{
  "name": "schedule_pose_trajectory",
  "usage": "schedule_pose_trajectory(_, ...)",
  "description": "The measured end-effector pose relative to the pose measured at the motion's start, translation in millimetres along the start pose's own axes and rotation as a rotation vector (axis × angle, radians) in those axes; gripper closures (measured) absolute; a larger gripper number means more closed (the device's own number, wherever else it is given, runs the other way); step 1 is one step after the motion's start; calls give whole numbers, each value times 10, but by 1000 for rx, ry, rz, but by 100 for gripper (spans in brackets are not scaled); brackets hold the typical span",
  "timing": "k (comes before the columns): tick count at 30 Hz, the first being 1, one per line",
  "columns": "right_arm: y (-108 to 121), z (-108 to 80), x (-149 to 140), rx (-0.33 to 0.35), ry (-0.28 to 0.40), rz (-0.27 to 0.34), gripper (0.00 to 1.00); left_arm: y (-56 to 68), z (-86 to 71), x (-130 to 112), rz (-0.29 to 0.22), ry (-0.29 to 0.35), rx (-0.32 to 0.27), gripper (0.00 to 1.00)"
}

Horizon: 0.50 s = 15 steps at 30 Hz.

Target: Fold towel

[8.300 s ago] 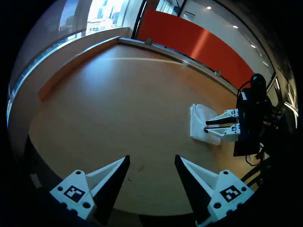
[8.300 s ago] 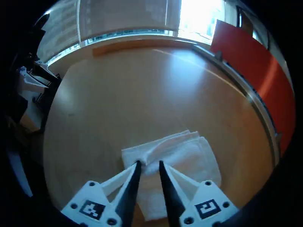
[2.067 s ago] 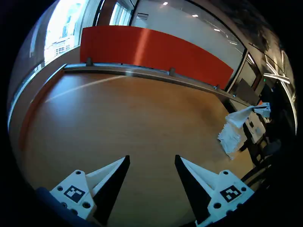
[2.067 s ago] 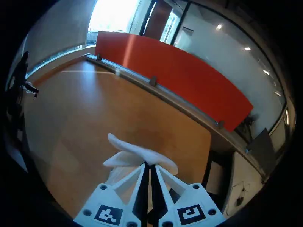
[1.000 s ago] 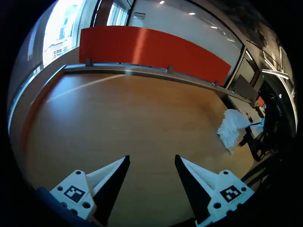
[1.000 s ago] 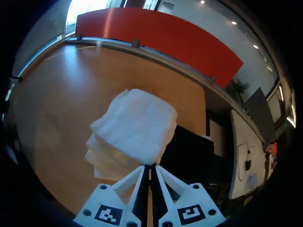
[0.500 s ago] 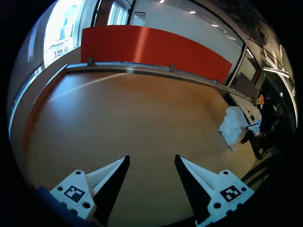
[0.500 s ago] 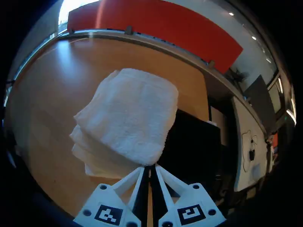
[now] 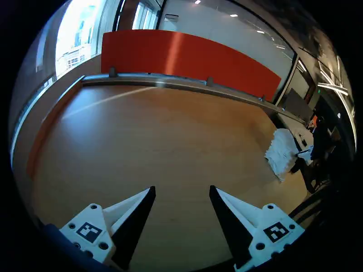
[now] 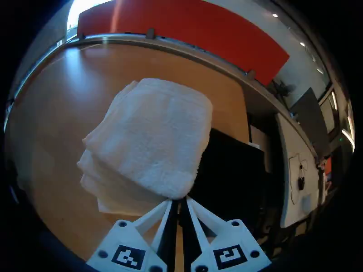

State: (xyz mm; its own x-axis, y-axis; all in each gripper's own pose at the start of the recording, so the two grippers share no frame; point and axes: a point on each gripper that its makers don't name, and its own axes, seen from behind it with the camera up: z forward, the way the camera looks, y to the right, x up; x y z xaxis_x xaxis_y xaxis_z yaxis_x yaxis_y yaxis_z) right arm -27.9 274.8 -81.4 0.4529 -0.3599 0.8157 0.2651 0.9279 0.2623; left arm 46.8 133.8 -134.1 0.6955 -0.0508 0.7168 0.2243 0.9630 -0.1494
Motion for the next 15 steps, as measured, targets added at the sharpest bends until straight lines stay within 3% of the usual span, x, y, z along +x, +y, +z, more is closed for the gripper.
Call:
schedule_pose_trajectory(13,85,-184,-54,-56,15,11,76,-53,19,54,-7,11,0,12)
schedule_pose_trajectory(15,88,-211,-59,-62,18,14,65,-58,20,68,-9,15,-1,13)
